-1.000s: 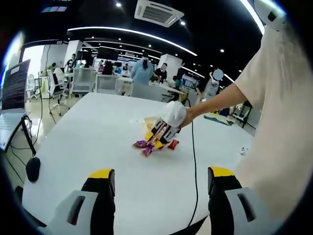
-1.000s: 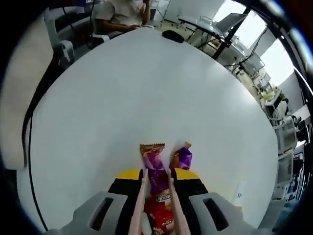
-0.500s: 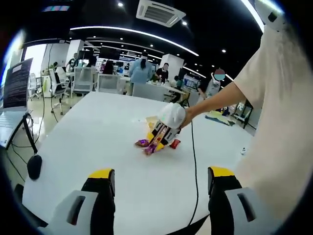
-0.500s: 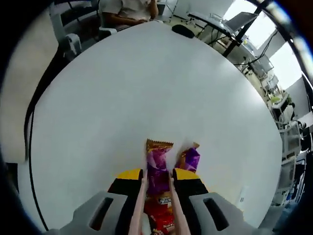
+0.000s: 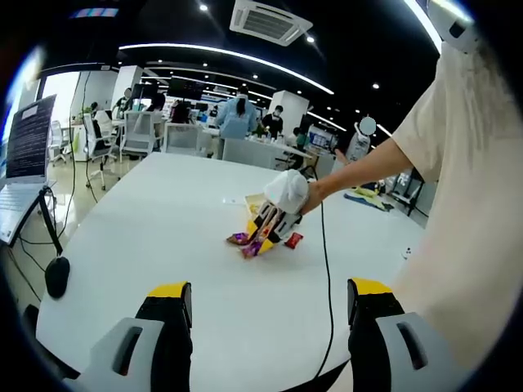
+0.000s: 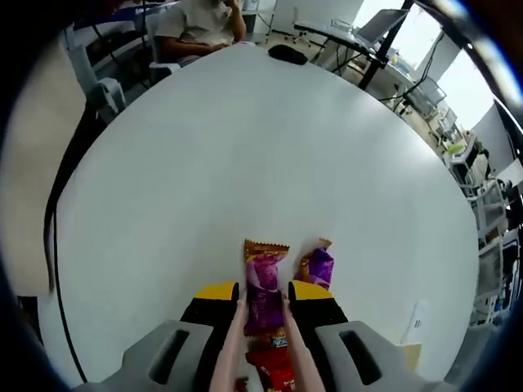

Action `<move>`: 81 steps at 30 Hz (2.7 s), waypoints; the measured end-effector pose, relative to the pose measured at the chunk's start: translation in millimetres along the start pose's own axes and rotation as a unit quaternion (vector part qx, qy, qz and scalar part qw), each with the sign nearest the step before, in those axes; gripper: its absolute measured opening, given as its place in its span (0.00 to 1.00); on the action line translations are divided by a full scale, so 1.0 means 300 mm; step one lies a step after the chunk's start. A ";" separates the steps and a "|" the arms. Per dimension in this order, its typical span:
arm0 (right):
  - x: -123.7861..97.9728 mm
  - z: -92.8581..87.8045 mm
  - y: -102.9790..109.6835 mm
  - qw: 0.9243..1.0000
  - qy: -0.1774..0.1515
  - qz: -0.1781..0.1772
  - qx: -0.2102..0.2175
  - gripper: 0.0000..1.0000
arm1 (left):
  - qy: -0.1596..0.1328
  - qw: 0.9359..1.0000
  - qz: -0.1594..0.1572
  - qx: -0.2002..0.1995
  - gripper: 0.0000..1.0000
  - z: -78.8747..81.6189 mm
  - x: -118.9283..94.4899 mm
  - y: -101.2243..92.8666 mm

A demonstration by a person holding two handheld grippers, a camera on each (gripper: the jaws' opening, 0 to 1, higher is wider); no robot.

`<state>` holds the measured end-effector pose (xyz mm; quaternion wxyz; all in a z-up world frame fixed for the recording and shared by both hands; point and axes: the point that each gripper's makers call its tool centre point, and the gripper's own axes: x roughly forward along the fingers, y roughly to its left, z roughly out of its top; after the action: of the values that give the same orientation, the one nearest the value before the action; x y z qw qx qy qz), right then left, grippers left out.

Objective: Place the target food into the container with the food tongs after gripping and lifting it, then release it inside without dropping or visibly crushing the food.

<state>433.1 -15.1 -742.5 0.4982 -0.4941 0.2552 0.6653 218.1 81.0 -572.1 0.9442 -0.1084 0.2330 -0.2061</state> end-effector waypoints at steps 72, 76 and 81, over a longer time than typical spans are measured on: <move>-0.234 -0.016 -0.080 0.964 -0.093 -0.131 0.212 0.20 | 0.003 0.998 -0.044 0.035 0.78 0.057 0.059 -0.052; -0.250 -0.018 -0.100 0.964 -0.094 -0.138 0.209 0.20 | 0.003 0.998 -0.046 0.037 0.78 0.062 0.065 -0.055; -0.270 -0.030 -0.121 0.962 -0.095 -0.146 0.209 0.20 | 0.003 0.998 -0.050 0.038 0.78 0.066 0.073 -0.060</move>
<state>471.2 -42.4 -666.6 0.7039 -0.3457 0.2648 0.5611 239.3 57.5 -558.3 0.9355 -0.0833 0.2223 -0.2617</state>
